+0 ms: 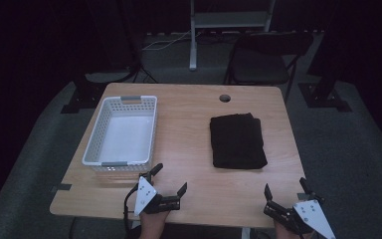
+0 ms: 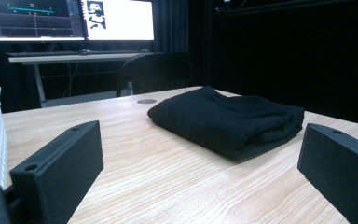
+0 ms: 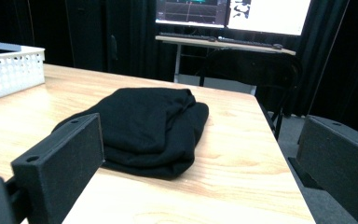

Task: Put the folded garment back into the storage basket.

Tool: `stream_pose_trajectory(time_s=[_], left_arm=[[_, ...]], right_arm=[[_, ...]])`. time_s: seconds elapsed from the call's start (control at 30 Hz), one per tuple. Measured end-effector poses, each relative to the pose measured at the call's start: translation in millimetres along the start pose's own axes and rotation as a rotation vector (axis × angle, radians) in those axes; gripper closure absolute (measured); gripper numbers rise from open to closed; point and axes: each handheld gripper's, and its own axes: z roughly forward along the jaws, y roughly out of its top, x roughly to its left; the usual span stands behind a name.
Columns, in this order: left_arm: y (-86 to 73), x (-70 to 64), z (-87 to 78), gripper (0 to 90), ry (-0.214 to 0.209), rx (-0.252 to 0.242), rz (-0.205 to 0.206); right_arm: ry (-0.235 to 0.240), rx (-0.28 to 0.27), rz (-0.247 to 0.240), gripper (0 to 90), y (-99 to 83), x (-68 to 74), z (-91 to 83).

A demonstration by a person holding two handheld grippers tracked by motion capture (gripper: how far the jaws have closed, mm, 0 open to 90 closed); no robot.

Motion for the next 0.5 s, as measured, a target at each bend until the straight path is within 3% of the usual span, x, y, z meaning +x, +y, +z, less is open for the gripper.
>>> stream_pose_trajectory(time_s=[0.2,0.5], left_arm=[[0.0,-0.3,0.1,0.6,-0.001,-0.002,0.001],[0.1,0.0,0.5,0.6,0.0,0.003,-0.003]], right_arm=[[-0.004,0.0,-0.033,0.2,1.2,1.5,-4.0],[0.001,0.029,-0.029,0.2,0.4,1.9,-3.6]])
